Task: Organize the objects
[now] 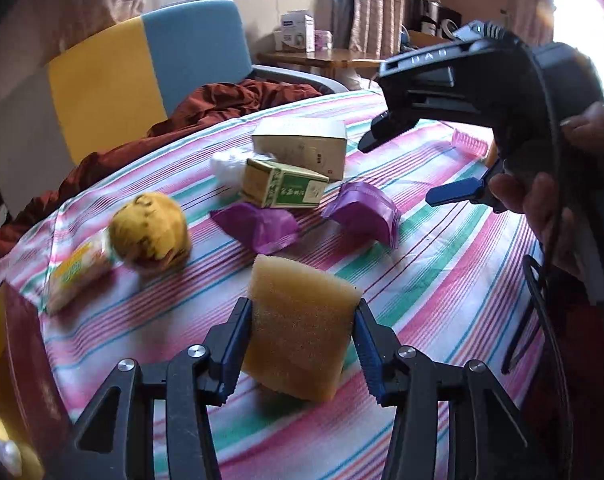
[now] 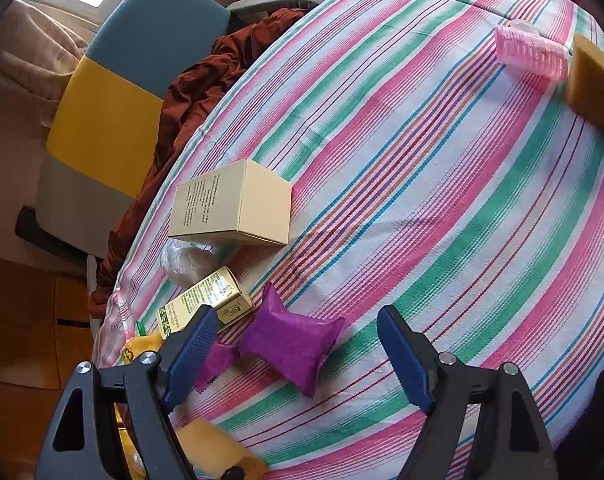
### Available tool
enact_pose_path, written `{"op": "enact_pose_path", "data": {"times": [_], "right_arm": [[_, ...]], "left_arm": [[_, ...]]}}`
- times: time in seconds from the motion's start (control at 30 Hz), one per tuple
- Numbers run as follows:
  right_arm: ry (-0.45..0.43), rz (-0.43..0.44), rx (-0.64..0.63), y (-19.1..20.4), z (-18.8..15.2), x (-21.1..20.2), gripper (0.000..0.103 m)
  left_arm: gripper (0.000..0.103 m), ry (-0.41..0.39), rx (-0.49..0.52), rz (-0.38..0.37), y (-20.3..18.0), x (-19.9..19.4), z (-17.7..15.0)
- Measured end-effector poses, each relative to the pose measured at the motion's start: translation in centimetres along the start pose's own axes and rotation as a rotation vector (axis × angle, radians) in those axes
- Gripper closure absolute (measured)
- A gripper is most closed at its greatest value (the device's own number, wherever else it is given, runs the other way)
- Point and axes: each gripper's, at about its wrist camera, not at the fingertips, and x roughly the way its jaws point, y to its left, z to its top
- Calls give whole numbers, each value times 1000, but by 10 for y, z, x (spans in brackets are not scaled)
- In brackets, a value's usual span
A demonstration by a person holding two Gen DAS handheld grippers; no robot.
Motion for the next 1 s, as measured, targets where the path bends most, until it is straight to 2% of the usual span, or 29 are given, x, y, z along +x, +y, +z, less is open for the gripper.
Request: {"op": "enact_pose_path", "data": {"times": [0.1, 0.17, 0.27, 0.3, 0.37, 0.43, 0.5, 0.53, 0.6, 0.67, 0.73, 0.77, 0.8, 0.83, 0.87, 1.0], "right_arm": [[9, -22, -33, 6, -2, 3, 20], [11, -41, -56, 10, -4, 5, 20], [11, -77, -75, 12, -5, 7, 20], [12, -84, -75, 11, -5, 8, 20], [15, -94, -72, 10, -5, 9, 20], [17, -100, -71, 10, -4, 10, 20], [19, -100, -75, 11, -4, 11, 20], [17, -100, -79, 12, -4, 11, 20], [13, -94, -87, 13, -4, 10, 20], [12, -93, -94, 14, -3, 11, 20], [15, -90, -94, 14, -2, 11, 20], [15, -93, -95, 15, -1, 13, 20], [18, -99, -98, 15, -1, 13, 20], [21, -101, -99, 15, -1, 14, 20], [22, -100, -102, 16, 0, 14, 20], [12, -120, -141, 21, -3, 14, 20]], "left_arm": [[53, -1, -126, -30, 16, -21, -14], [53, 22, -163, -57, 24, -21, -18], [43, 41, -205, -90, 30, -9, -6], [39, 40, -200, -78, 30, -2, 0], [38, 43, -158, -54, 26, 11, 9], [35, 83, -135, -48, 21, 29, 10], [34, 112, -157, -48, 23, 42, 3], [34, 68, -153, -42, 22, 39, 0], [34, 47, -115, -19, 16, 39, -5], [34, 56, -92, 8, 10, 39, -5], [33, 73, -113, 21, 10, 36, 0], [31, 68, -135, 10, 12, 35, 2], [20, 67, -142, 4, 14, 36, 3], [15, 72, -131, 21, 14, 39, 3], [15, 77, -113, 52, 15, 44, 1], [14, 59, -102, 33, 18, 44, -4]]}}
